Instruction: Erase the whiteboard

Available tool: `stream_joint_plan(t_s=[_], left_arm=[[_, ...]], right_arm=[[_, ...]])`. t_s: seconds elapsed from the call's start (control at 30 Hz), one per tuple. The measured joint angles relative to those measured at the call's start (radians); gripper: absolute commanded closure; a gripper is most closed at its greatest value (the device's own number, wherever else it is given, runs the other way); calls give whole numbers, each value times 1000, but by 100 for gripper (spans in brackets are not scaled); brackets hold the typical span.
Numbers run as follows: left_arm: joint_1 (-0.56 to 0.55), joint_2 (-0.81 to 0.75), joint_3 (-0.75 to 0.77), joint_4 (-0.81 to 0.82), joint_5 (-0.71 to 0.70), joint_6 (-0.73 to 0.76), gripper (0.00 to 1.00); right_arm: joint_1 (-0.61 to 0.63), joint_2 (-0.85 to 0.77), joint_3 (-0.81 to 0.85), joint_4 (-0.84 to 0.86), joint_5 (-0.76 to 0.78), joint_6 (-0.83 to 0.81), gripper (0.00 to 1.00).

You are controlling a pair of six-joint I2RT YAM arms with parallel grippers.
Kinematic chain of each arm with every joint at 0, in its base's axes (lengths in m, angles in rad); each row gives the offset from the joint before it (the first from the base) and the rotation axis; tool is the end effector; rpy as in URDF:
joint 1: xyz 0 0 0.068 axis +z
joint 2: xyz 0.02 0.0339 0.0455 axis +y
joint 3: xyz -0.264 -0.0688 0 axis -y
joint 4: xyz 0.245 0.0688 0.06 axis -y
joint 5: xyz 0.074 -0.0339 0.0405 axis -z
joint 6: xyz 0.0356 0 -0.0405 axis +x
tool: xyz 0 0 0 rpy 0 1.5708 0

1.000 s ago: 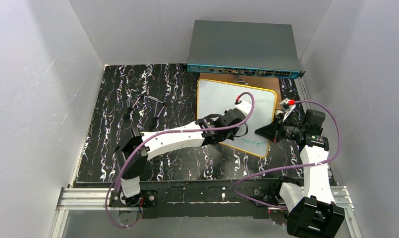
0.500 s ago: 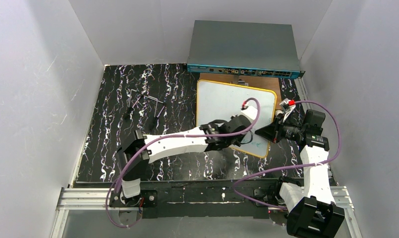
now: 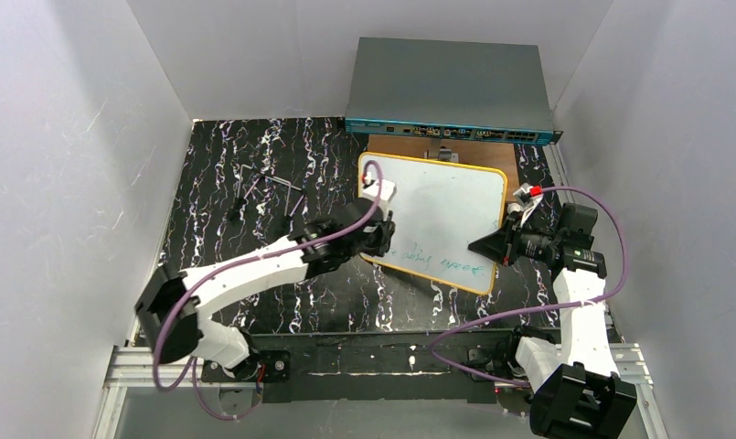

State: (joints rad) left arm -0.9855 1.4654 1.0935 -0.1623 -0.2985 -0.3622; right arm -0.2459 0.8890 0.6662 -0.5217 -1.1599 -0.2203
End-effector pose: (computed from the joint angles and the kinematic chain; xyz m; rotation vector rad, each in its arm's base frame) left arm 0.1939 -0.2737 0.2879 0.4750 2.0650 -0.5032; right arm 0.1735 -0.0099 0.2631 -0.5214 1.9073 1.0189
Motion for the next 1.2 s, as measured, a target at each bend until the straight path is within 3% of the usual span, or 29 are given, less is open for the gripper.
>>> stream_joint_plan(t_s=[0.2, 0.33, 0.47, 0.73, 0.9, 1.2], left_arm=[[22, -187, -203, 8, 81, -121, 98], [23, -168, -346, 34, 151, -229, 97], [21, -117, -391, 59, 171, -299, 94], [21, 35, -351, 132, 164, -383, 63], [21, 51, -344, 129, 156, -408, 44], [19, -9, -331, 94, 152, -403, 34]], right_arm=[[0, -17, 1, -22, -2, -35, 99], [-1, -24, 5, -36, -2, -51, 99], [-1, -24, 6, -40, -2, -58, 99], [-3, -24, 7, -48, -3, -67, 99], [-5, -24, 7, -50, -3, -68, 99], [-8, -24, 7, -53, -4, -68, 99]])
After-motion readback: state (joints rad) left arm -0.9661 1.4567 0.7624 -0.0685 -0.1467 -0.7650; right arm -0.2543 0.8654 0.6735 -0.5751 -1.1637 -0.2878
